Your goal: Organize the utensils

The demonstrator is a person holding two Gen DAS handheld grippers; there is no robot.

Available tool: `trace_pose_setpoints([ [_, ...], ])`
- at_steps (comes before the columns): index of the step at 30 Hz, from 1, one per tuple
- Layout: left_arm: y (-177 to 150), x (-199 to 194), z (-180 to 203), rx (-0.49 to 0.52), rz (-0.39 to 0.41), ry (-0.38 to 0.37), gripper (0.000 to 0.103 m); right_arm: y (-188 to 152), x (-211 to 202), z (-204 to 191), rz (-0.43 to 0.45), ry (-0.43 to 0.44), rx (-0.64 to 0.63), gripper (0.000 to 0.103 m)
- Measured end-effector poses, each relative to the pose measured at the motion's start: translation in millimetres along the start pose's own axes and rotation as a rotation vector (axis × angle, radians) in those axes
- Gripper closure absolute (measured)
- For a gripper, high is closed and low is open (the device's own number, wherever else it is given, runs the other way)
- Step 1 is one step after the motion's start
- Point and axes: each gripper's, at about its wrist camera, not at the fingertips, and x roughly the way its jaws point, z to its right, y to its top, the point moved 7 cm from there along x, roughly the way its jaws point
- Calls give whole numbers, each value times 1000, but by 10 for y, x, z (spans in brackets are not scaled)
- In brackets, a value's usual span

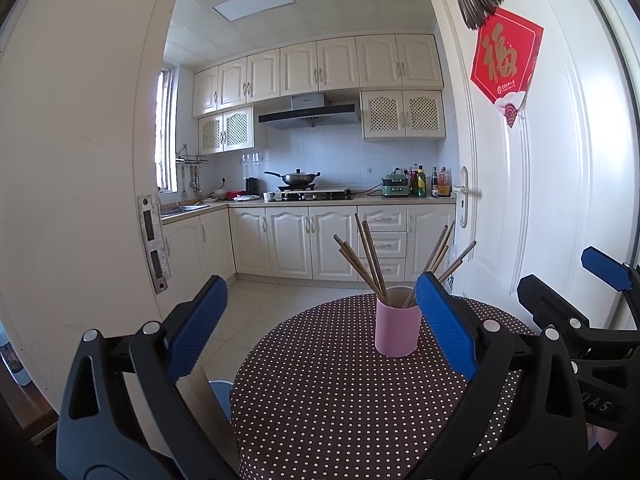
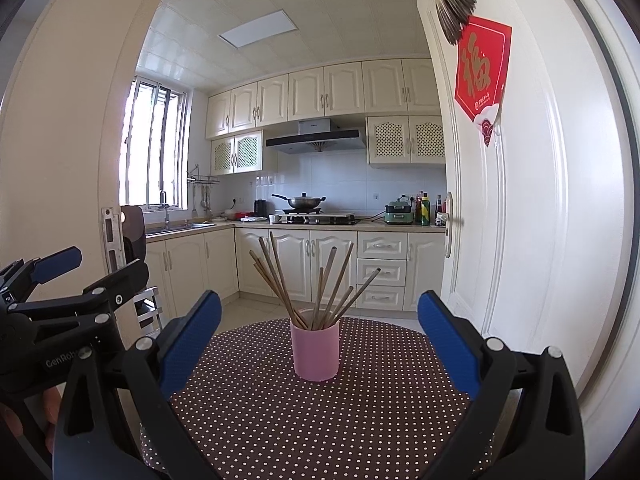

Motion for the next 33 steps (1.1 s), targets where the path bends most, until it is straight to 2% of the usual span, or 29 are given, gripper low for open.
trace_pose_setpoints([
  [16,-126,322,-38,7,-47,-8,10,-109,339,79,-42,-3,1,8],
  [33,-330,812,-16,-1,-141,-25,10,-346,811,198,-146,-7,12,8],
])
